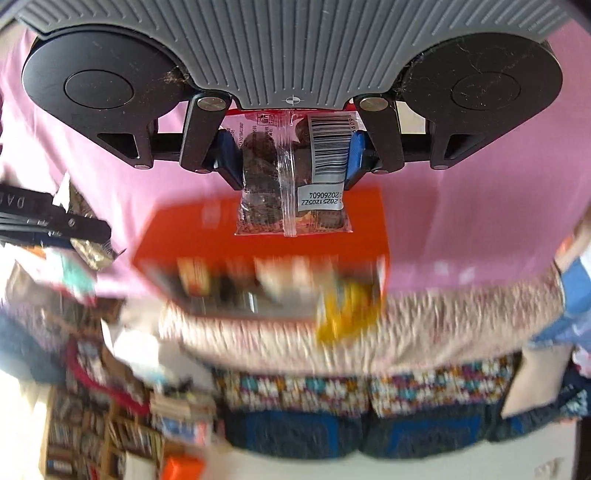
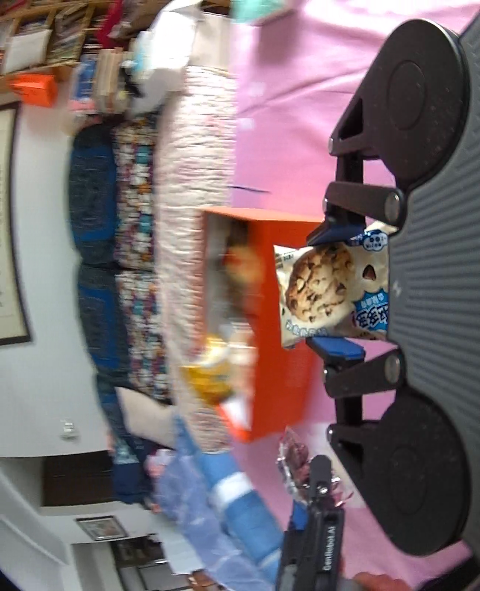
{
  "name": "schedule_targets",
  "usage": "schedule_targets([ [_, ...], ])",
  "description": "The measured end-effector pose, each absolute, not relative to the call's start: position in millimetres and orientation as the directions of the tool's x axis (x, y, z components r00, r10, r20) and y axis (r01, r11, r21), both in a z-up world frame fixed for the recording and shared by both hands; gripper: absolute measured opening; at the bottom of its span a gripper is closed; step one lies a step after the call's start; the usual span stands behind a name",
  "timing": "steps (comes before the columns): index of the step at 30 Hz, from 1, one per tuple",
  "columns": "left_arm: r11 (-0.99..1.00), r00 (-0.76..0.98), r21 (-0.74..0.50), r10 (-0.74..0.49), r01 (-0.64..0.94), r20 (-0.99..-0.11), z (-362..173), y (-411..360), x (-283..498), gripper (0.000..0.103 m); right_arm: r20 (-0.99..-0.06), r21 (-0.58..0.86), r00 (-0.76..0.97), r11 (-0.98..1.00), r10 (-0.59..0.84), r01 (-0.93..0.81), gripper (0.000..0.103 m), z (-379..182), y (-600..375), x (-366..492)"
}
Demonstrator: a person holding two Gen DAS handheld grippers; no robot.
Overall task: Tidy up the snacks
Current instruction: 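Carry both packets into the orange box and open both tools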
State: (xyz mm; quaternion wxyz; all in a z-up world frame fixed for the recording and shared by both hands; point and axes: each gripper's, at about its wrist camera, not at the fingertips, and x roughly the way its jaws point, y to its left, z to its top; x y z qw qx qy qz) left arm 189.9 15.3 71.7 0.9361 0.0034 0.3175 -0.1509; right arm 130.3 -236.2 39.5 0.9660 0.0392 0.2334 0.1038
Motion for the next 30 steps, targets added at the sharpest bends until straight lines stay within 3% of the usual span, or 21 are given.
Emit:
schedule_targets([
  [6,0.951,0.783,-0.159,-0.309,0.266,-0.539,107.2,-8.4,275.0,0.026,-0.367,0.145,0.905,0.974,0.214,-0.171,0.052,69.7,-225.5,220.1],
  [10,0.953,0.777,-0.143,-0.301,0.268,-0.553,101.3,-28.6,329.9,0.026,-0.41,0.142,0.892,0.979,0.19,-0.144,0.052,57.3,-220.5,273.9],
  [17,0.948,0.749,-0.11,-0.305,0.299,-0.589,48.8,-43.0,360.1,0.028,-0.503,0.086,0.849,0.987,0.163,-0.138,0.052,15.1,-211.8,313.9],
  [26,0.944,0.744,-0.152,-0.325,0.293,-0.584,36.7,-39.3,362.3,0.033,-0.498,0.042,0.857,0.991,0.133,-0.129,0.057,8.0,-208.8,310.1],
  [30,0.951,0.797,-0.175,-0.31,0.256,-0.518,56.5,-32.1,351.0,0.063,-0.465,0.077,0.875,0.991,0.131,-0.107,0.073,19.3,-216.9,305.9],
])
